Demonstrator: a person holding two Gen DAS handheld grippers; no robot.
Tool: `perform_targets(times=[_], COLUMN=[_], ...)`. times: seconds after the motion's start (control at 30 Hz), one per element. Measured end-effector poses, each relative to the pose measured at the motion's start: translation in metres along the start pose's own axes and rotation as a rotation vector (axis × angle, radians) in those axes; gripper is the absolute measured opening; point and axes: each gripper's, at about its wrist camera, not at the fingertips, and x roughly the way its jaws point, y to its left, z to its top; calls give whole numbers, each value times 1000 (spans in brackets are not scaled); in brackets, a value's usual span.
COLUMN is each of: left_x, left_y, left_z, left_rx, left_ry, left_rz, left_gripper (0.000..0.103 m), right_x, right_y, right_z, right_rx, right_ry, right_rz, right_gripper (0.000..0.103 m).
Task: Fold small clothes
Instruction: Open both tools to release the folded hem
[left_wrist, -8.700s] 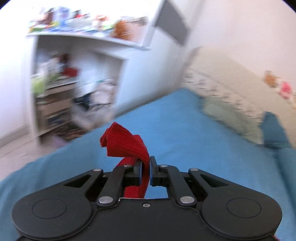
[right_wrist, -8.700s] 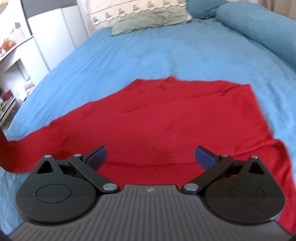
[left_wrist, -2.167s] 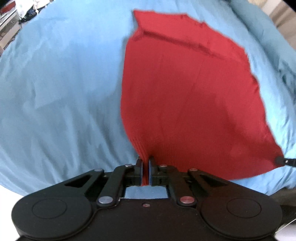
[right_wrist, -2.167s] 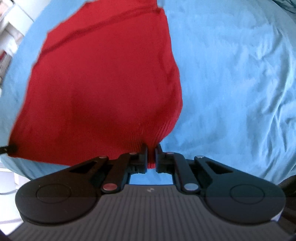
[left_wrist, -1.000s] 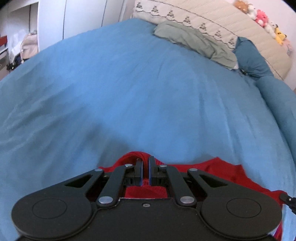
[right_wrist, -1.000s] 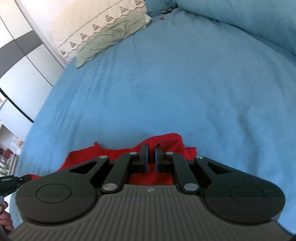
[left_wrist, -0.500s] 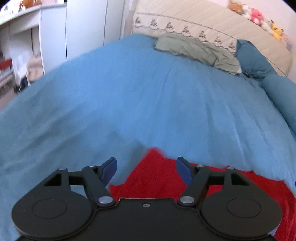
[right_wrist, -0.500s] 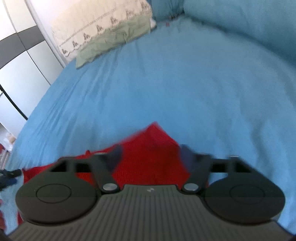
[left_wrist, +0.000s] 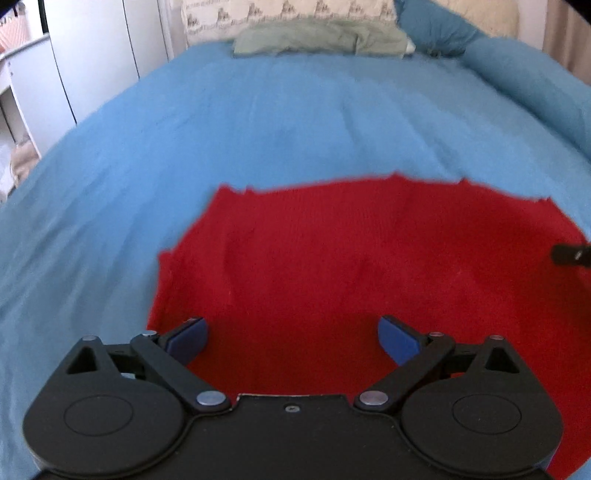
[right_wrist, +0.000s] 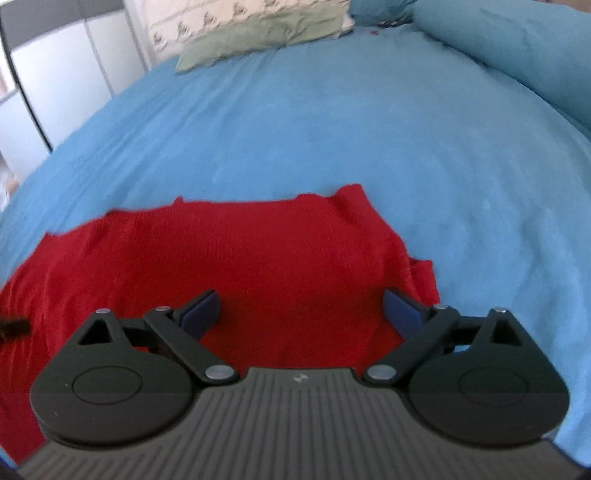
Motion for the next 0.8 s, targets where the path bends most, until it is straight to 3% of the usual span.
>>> perform_targets(times=[0.17, 0.33, 0.47, 0.63, 0.8], left_x=[-18, -77, -110, -118, -110], left_y=[7, 9, 0, -26, -57], left_z=[6, 9, 7, -4, -19], left_rx=[13, -38, -103, -143, -108], left_ry=[-21, -106, -134, -84, -36], left_rz=[6, 55, 63, 31, 32], left_gripper=[101, 101, 102, 103, 103], right_x=[-12, -81, -132, -178, -191], right_y=[10, 6, 6, 9, 6], right_z=[5, 14, 9, -29, -79], right_rx=[-33, 16, 61, 118, 154], right_ry=[-22, -167, -209, -193, -88], right_rz=[-19, 32, 11, -69, -152], right_gripper=[103, 103, 103, 103, 103])
